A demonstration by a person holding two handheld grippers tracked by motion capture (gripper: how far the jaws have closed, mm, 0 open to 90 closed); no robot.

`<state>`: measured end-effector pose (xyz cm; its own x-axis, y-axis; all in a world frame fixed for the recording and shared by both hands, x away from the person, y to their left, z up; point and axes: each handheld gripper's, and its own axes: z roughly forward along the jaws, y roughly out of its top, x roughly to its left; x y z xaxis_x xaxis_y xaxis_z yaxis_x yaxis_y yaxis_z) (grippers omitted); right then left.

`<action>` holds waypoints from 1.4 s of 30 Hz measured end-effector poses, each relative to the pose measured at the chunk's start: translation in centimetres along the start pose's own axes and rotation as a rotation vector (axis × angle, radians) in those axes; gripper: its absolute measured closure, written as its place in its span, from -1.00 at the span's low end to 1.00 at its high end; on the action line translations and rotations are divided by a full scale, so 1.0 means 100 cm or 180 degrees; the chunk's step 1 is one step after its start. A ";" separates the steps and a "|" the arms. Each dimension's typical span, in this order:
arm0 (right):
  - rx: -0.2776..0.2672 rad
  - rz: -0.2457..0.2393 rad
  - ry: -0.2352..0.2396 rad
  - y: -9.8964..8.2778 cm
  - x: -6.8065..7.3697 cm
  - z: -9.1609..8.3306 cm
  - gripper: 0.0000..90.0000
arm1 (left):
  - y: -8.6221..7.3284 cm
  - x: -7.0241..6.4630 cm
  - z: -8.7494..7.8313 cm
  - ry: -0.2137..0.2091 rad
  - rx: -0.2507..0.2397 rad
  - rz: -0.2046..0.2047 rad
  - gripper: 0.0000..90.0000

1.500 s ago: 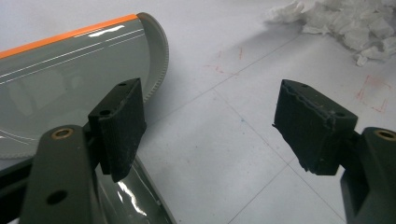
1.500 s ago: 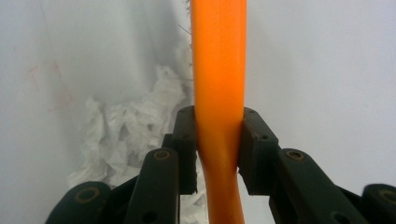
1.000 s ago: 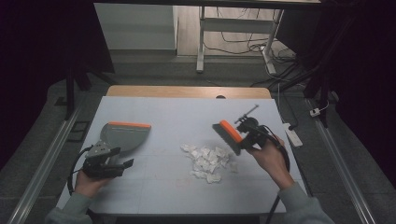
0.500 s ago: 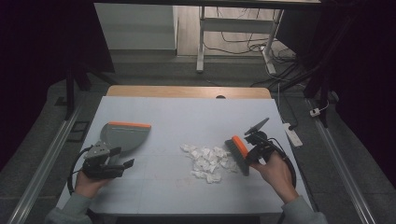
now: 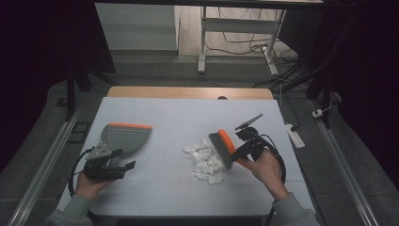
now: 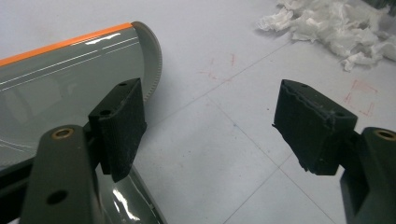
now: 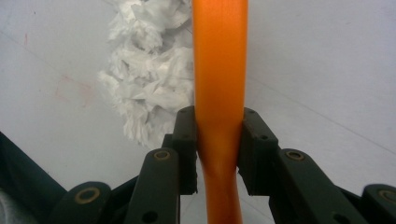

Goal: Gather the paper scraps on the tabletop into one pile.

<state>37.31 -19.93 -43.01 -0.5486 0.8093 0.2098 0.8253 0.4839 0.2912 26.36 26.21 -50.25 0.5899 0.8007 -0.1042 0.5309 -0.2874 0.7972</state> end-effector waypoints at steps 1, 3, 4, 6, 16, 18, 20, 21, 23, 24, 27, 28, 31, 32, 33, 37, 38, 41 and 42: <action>0.0005 -0.0020 -0.0002 -0.001 -0.002 -0.002 0.57 | 0.000 0.000 0.000 0.0003 0.0002 0.0002 -0.42; -0.0017 -0.0022 -0.0048 -0.004 -0.004 -0.005 0.57 | 0.000 0.000 0.000 0.0008 0.0004 0.0000 -0.42; -0.0029 -0.0024 -0.0099 -0.005 -0.006 -0.006 0.57 | 0.000 0.000 0.000 0.0009 0.0004 -0.0001 -0.42; -0.0069 -0.0034 -0.0159 -0.009 -0.009 -0.009 0.57 | 0.000 0.000 0.000 0.0015 0.0007 -0.0004 -0.42; -0.0226 -0.0328 -0.0091 -0.026 -0.009 -0.019 0.57 | 0.000 -0.001 0.002 0.0022 0.0031 0.0000 -0.42; -0.0246 -0.0349 -0.0050 -0.029 -0.010 -0.021 0.57 | 0.000 -0.001 0.001 0.0023 0.0031 -0.0003 -0.42; -0.0269 -0.0401 -0.0052 -0.033 -0.012 -0.022 0.57 | 0.000 -0.001 0.002 0.0025 0.0029 -0.0006 -0.42; -0.0287 -0.0409 -0.0049 -0.035 -0.014 -0.022 0.57 | 0.000 0.000 0.002 0.0029 0.0030 -0.0006 -0.42; -0.0359 -0.0390 -0.0065 -0.038 -0.019 -0.023 0.57 | 0.000 0.000 0.002 0.0031 0.0029 -0.0008 -0.42; -0.0400 -0.0406 -0.0094 -0.040 -0.023 -0.023 0.57 | 0.000 0.000 0.002 0.0035 0.0032 -0.0005 -0.42; -0.0548 -0.0377 -0.0121 -0.045 -0.035 -0.023 0.57 | 0.001 -0.001 0.003 0.0054 0.0042 0.0005 -0.42; -0.0611 -0.0375 -0.0131 -0.047 -0.039 -0.023 0.57 | 0.001 -0.002 0.003 0.0062 0.0044 0.0012 -0.42; -0.0778 -0.0369 -0.0152 -0.054 -0.049 -0.024 0.57 | 0.002 -0.003 0.004 0.0087 0.0059 0.0031 -0.42; -0.0847 -0.0392 -0.0179 -0.056 -0.051 -0.024 0.57 | 0.003 -0.004 0.004 0.0096 0.0066 0.0045 -0.42; -0.0895 -0.0411 -0.0191 -0.059 -0.053 -0.024 0.57 | 0.003 -0.005 0.005 0.0105 0.0073 0.0052 -0.42; -0.1065 -0.0457 -0.0220 -0.073 -0.061 -0.026 0.57 | 0.004 -0.007 0.006 0.0122 0.0084 0.0072 -0.42; -0.1103 -0.0479 -0.0235 -0.076 -0.063 -0.026 0.57 | 0.005 -0.007 0.006 0.0122 0.0090 0.0075 -0.42; -0.1217 -0.0509 -0.0229 -0.086 -0.069 -0.026 0.57 | 0.006 -0.008 0.008 0.0125 0.0099 0.0081 -0.42; -0.1252 -0.0512 -0.0239 -0.089 -0.071 -0.026 0.57 | 0.006 -0.009 0.008 0.0124 0.0101 0.0086 -0.42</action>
<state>33.52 -30.82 -44.68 -0.6427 0.7631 0.0683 0.6082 0.4539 0.6512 26.68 24.89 -50.14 0.5804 0.8122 -0.0592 0.5345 -0.3250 0.7802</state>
